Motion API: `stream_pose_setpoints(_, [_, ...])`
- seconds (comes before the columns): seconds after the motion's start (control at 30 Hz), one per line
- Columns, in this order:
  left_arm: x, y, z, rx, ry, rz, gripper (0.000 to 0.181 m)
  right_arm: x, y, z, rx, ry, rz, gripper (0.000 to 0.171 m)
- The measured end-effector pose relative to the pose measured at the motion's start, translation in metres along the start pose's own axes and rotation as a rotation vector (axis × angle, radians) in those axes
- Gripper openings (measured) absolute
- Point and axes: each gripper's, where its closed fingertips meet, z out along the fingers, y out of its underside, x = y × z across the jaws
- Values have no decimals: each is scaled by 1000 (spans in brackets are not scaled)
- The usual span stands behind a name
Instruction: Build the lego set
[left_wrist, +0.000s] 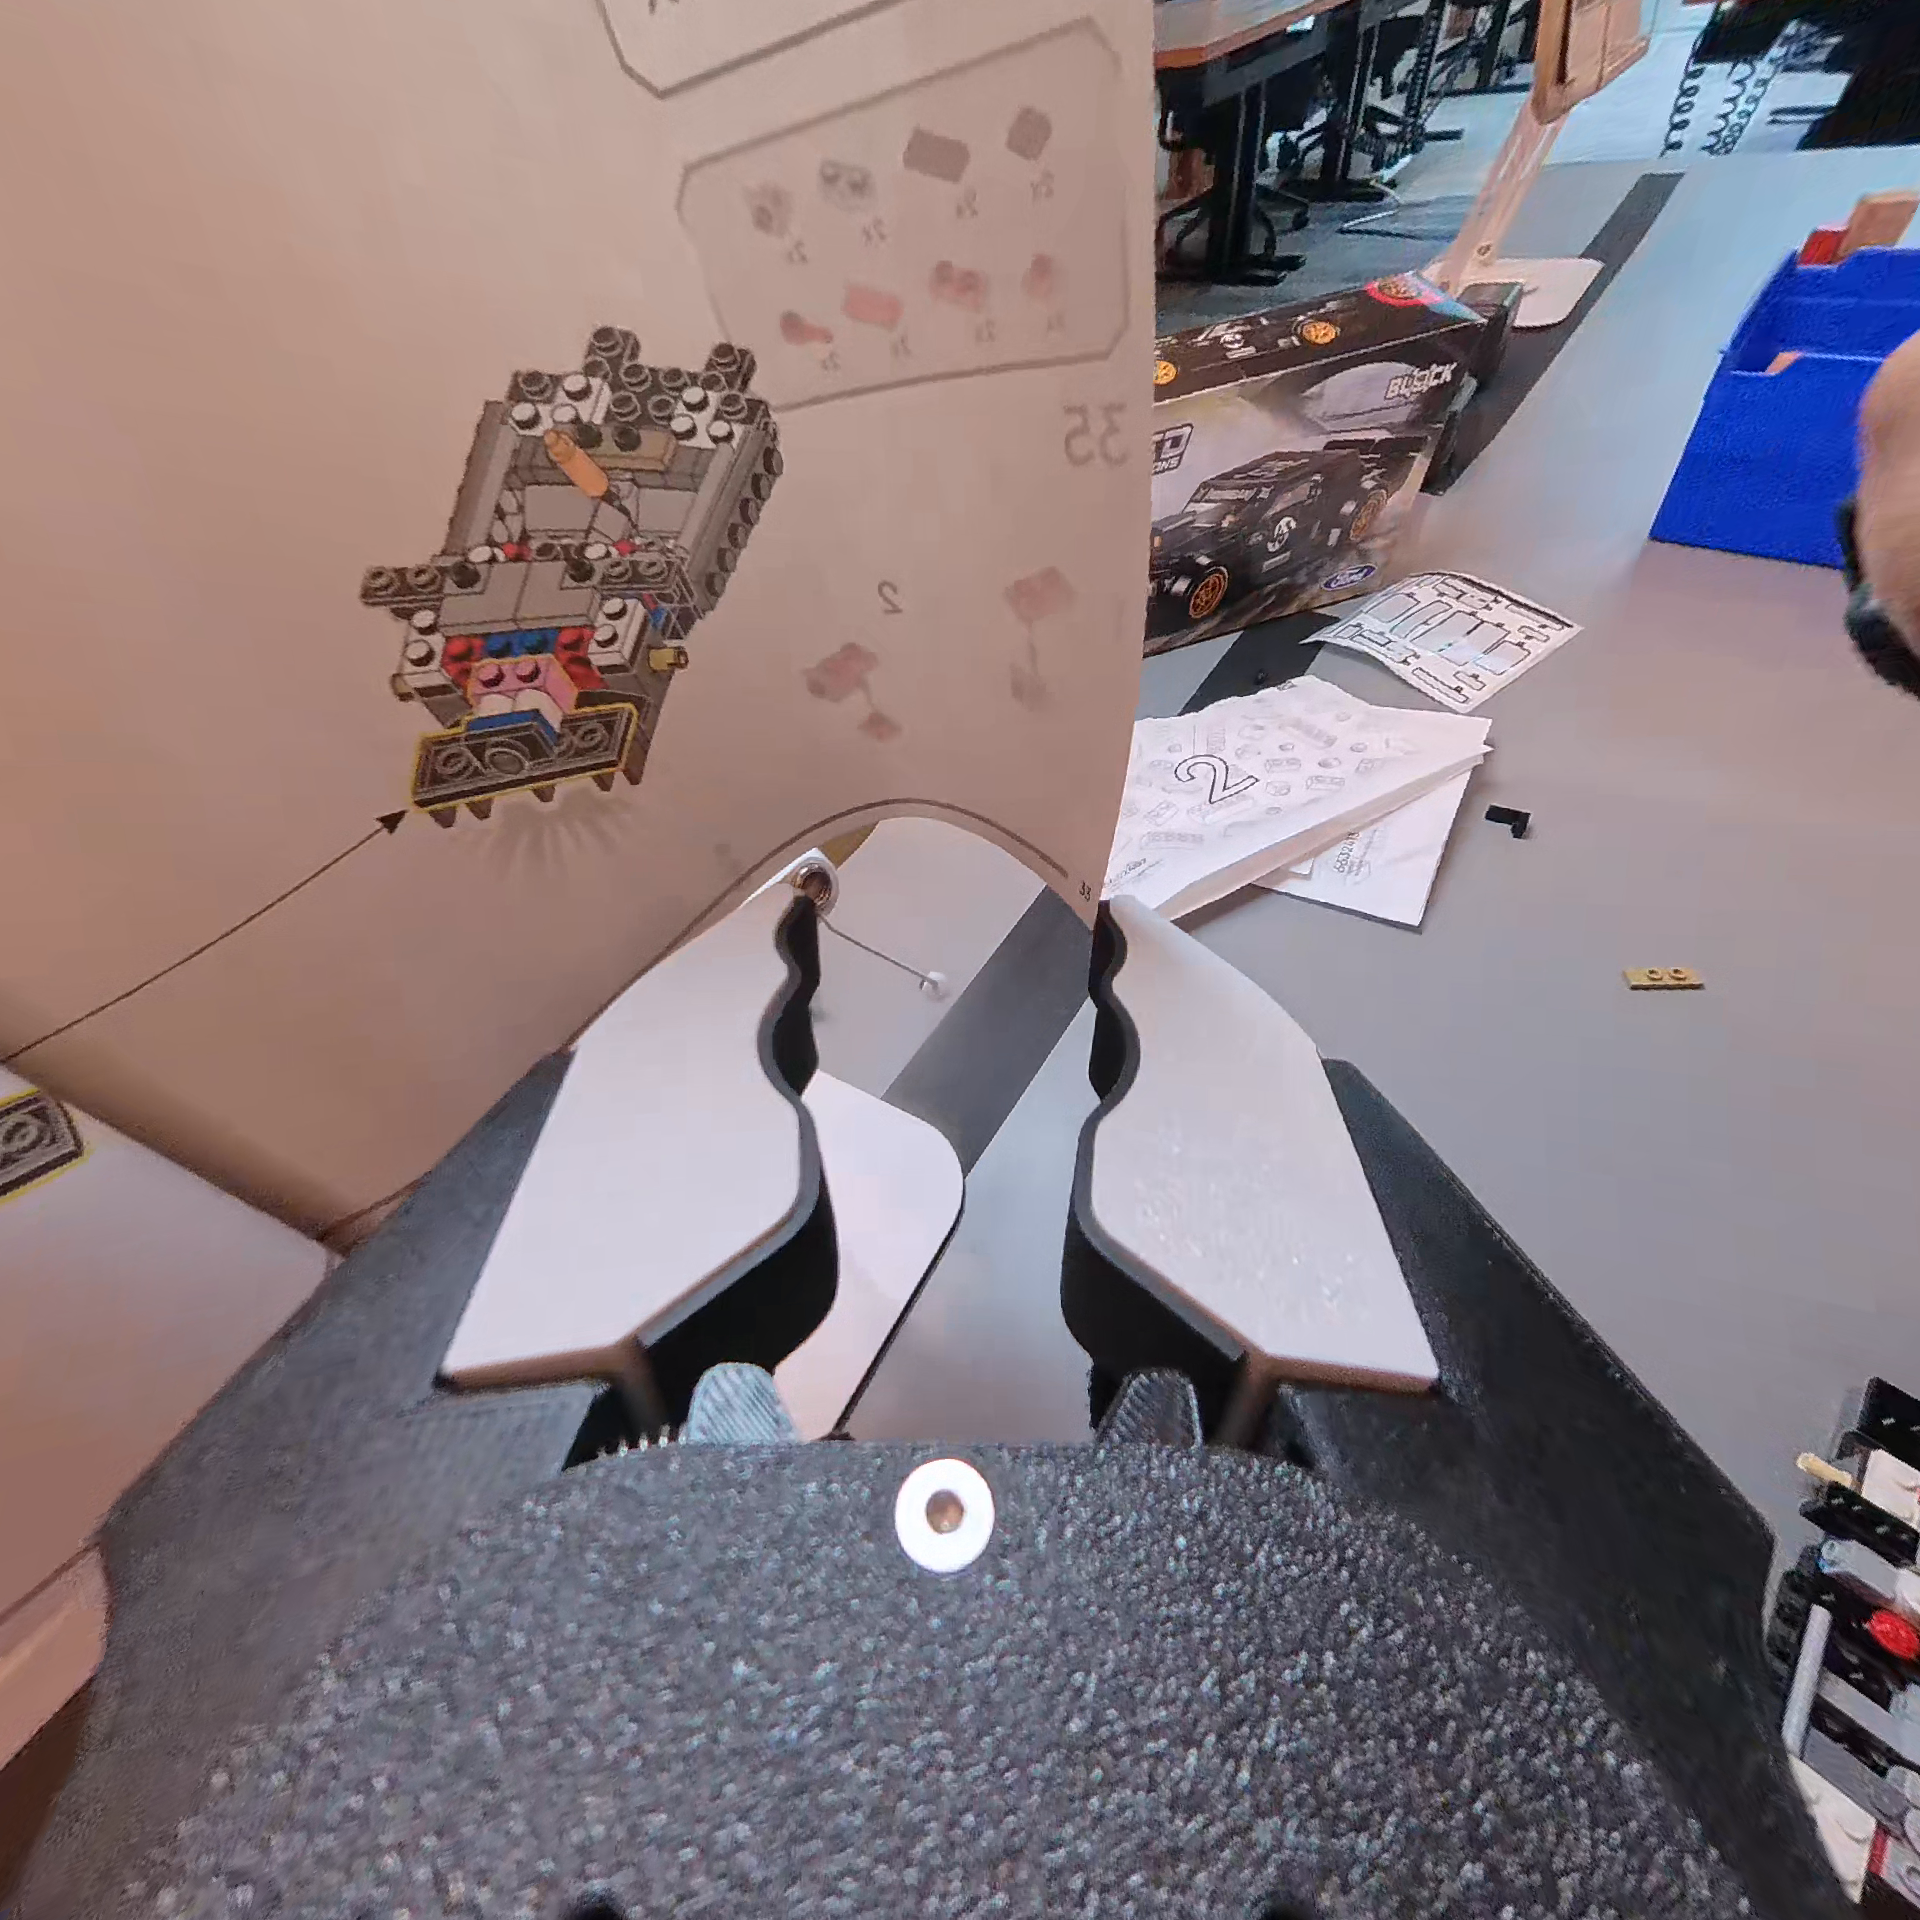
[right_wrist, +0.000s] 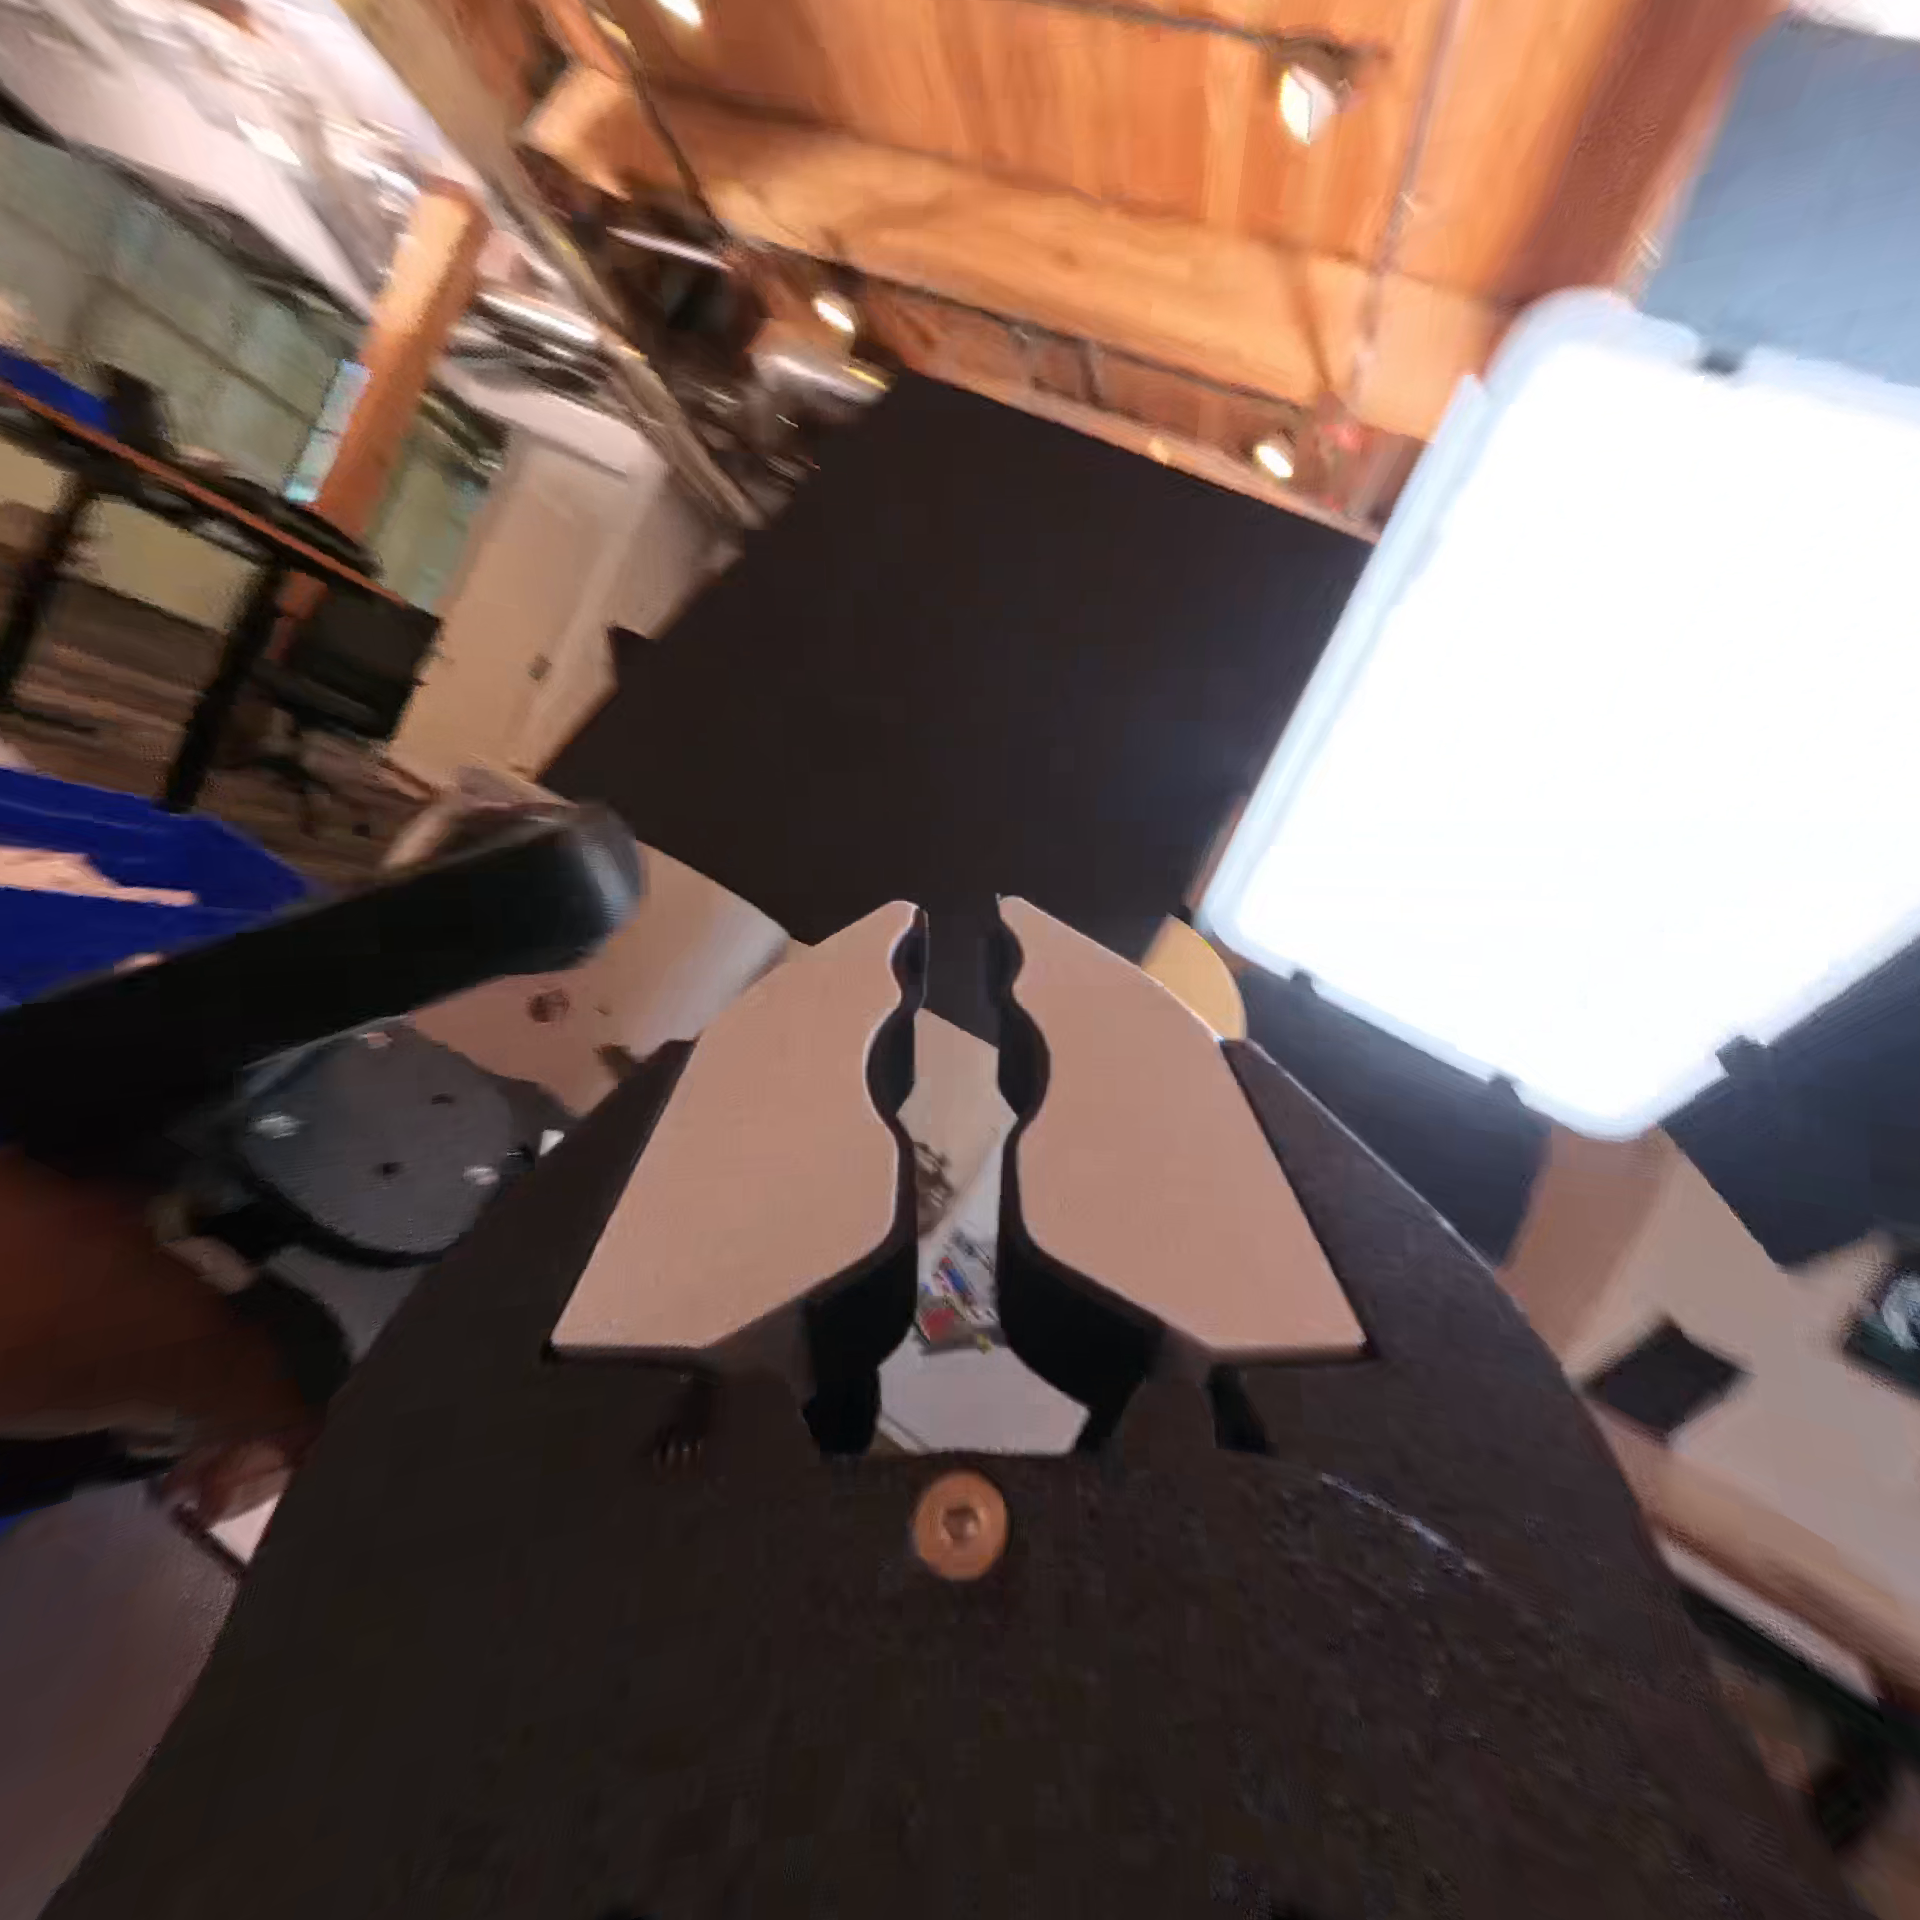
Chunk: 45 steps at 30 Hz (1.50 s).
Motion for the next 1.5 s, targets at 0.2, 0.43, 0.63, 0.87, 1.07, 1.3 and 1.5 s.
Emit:
stream_pose_setpoints(0.2, [3, 3, 3, -11, 9, -12, 50, -46, 116, 19, -544, -245, -17, 0])
stream_pose_setpoints(0.43, [-27, 6, -26, -12, -130, 5, 47, 8, 202, 21, -742, -4, -5, 7])
stream_pose_setpoints(0.63, [-63, 8, -44, -7, -252, -39, 44, 21, 210, 14, -746, 51, -25, 11])
stream_pose_setpoints(0.87, [-72, 10, -42, -24, -289, -31, 39, 24, 215, 5, -774, 18, 23, 12])
stream_pose_setpoints(1.07, [-77, 12, -37, -44, -323, -48, 30, 21, 194, -11, -701, -27, 126, 13])
stream_pose_setpoints(1.3, [-73, 3, -45, -10, -368, -52, 25, 7, 142, -51, -593, -95, 273, 14])
stream_pose_setpoints(1.5, [-36, -31, -90, 159, -380, -8, 14, -12, 122, -102, -621, -217, 297, 16])
